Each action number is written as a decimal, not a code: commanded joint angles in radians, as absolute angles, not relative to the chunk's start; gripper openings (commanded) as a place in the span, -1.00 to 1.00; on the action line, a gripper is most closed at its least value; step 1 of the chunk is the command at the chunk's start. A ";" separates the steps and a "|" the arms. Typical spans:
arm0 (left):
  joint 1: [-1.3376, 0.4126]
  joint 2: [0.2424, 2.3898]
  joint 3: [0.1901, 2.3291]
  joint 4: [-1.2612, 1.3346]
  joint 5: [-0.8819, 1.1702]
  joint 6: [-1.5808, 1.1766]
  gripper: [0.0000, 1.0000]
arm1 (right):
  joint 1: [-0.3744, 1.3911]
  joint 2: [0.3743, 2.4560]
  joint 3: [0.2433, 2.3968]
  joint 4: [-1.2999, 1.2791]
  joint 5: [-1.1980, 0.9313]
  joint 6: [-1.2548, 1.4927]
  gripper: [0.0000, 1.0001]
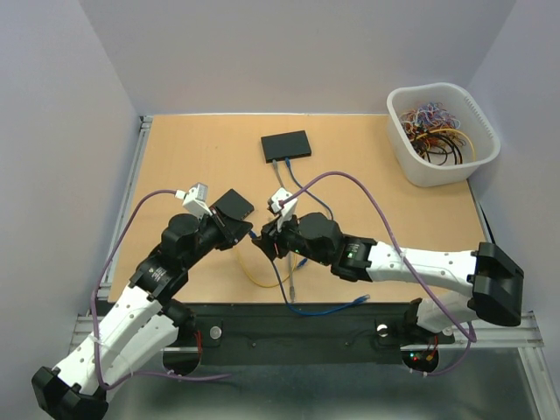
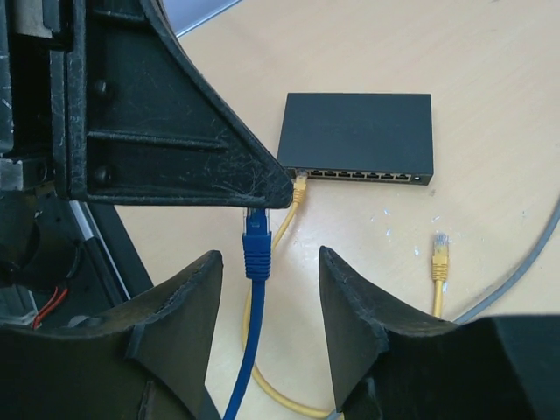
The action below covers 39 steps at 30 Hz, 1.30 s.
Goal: Insert the plug into the switch port
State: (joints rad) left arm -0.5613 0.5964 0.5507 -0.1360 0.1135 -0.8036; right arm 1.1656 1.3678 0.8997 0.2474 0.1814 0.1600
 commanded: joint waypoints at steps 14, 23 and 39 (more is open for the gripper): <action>-0.568 0.592 0.575 -0.081 0.118 -0.805 -1.00 | 1.180 1.456 0.976 0.275 0.216 0.147 -0.31; -0.568 0.580 0.560 -0.063 0.140 -0.799 -1.00 | 1.180 1.434 0.905 0.417 0.190 0.181 -0.99; -0.566 0.433 0.454 0.397 0.386 -0.652 0.69 | 0.925 1.209 0.543 1.033 -0.434 0.604 -0.99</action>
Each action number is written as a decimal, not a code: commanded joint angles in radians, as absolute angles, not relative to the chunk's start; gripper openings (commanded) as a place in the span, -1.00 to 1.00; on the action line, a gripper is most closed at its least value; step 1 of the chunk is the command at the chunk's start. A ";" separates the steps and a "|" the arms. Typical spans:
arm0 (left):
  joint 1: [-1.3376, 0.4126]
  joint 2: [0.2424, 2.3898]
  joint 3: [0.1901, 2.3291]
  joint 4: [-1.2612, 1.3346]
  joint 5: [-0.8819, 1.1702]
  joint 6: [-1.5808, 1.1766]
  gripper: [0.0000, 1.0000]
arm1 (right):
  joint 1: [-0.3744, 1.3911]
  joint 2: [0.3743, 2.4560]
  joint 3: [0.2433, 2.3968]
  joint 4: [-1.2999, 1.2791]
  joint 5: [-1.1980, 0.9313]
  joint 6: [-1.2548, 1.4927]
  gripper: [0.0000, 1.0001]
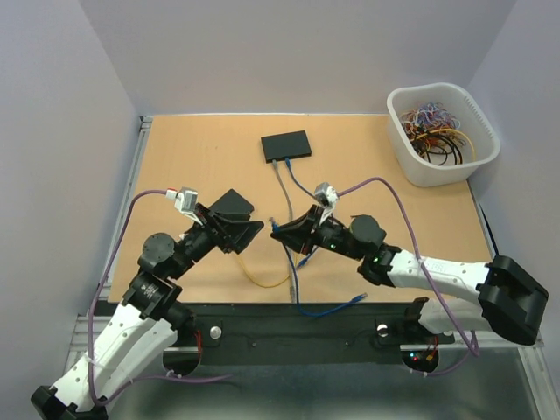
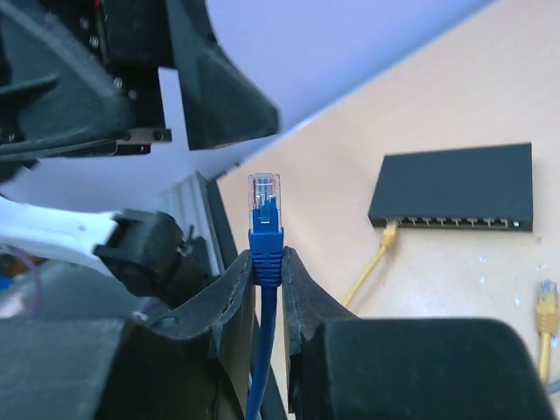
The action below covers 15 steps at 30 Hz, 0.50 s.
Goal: Insert the plug into the switch port
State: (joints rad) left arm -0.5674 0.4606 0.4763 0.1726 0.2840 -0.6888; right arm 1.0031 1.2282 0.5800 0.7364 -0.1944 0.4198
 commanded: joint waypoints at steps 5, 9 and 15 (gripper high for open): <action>-0.565 0.400 0.405 0.572 0.505 -0.672 0.61 | 0.839 1.303 0.500 1.396 -0.650 0.855 -0.99; -0.566 0.384 0.364 0.684 0.560 -0.676 0.57 | 0.807 1.464 0.525 1.769 -0.779 1.114 -0.99; -0.566 0.385 0.353 0.716 0.578 -0.661 0.54 | 0.796 1.559 0.612 1.819 -0.838 1.209 -0.99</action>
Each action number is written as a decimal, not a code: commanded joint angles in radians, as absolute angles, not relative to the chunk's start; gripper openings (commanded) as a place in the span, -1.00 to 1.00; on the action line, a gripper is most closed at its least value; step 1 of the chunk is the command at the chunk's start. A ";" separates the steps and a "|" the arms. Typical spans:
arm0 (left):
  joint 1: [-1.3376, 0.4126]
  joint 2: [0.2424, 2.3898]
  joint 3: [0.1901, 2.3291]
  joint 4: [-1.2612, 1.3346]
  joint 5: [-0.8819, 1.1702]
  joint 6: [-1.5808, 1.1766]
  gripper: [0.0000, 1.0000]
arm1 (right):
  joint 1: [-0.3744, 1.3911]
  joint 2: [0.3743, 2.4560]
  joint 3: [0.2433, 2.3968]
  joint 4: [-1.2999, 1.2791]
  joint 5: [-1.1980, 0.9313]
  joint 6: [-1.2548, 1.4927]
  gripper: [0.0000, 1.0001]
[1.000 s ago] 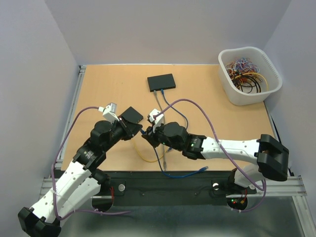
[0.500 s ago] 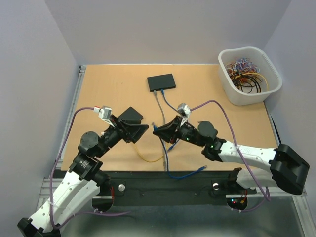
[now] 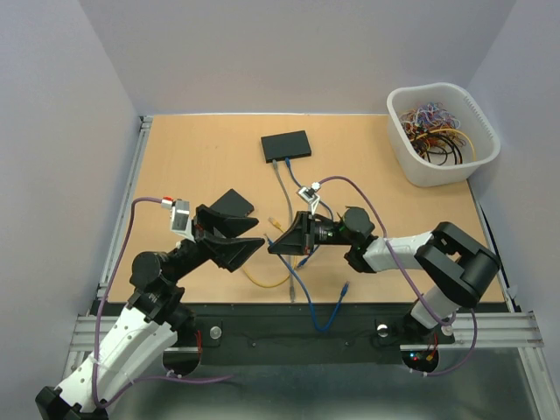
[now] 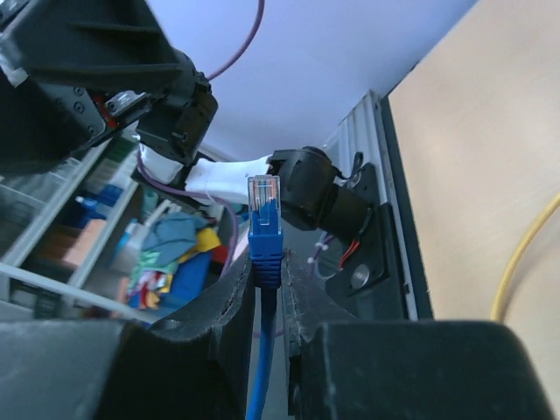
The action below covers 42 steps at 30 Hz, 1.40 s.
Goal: Insert the plug into the switch port
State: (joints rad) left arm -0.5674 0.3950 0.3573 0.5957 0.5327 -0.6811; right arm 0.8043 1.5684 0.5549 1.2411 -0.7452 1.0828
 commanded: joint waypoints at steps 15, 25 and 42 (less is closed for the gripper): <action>-0.566 0.388 0.337 0.654 0.529 -0.647 0.36 | 0.802 1.536 0.614 1.818 -0.862 1.204 -0.99; -0.565 0.438 0.489 0.110 -0.133 -0.583 0.50 | 0.828 1.284 0.618 0.653 -0.386 0.504 -0.99; -0.272 1.001 0.494 0.503 -0.091 -0.555 0.68 | 0.867 1.638 1.020 0.097 -0.058 0.244 -0.99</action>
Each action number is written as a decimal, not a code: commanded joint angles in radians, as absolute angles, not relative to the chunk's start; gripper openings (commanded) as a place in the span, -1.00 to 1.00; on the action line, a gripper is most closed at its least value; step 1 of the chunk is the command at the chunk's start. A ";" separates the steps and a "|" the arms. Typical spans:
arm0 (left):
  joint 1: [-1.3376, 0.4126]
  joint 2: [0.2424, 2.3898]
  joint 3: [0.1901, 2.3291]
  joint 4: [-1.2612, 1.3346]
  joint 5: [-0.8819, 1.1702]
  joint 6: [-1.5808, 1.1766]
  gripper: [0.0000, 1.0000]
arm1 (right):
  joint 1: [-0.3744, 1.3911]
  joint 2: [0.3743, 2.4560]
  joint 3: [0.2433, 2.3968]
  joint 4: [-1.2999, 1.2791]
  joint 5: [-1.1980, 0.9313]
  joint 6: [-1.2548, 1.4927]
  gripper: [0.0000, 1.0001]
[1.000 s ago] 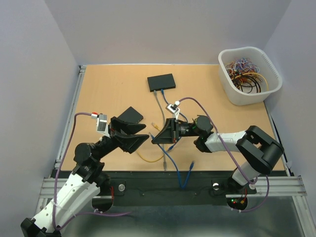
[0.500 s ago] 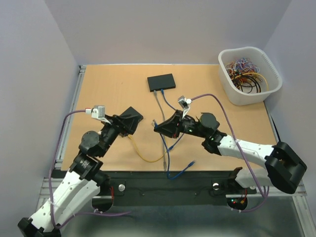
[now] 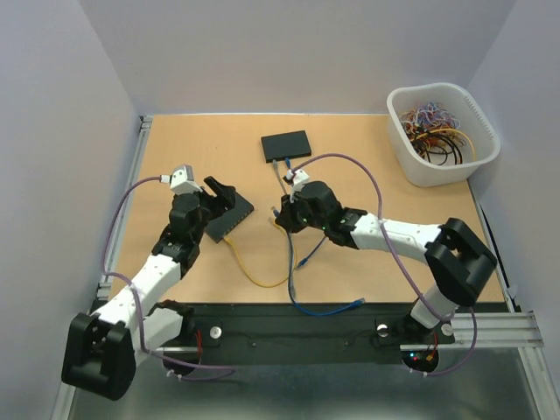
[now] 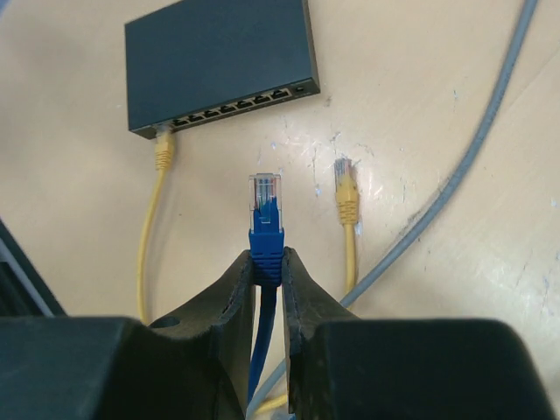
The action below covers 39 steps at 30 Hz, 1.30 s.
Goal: Insert the plug into the switch port
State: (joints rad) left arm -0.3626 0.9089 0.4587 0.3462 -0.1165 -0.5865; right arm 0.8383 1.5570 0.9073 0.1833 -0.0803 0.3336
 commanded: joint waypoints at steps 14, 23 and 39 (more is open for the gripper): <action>0.052 1.440 0.540 0.807 0.254 -0.531 0.61 | 0.937 2.015 1.411 -0.095 -0.083 0.144 -0.99; 0.087 1.580 0.578 0.848 0.408 -0.583 0.56 | 0.966 2.170 1.583 -0.219 -0.051 0.144 -0.99; 0.087 1.713 0.664 0.668 0.485 -0.592 0.52 | 1.006 2.302 1.881 -0.518 0.110 0.167 -0.99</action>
State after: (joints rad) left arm 0.0811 1.6894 0.6102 0.7189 0.4587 -0.6029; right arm 0.9775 2.2810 1.8046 -0.4301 0.0387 0.1612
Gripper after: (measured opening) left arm 0.763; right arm 0.203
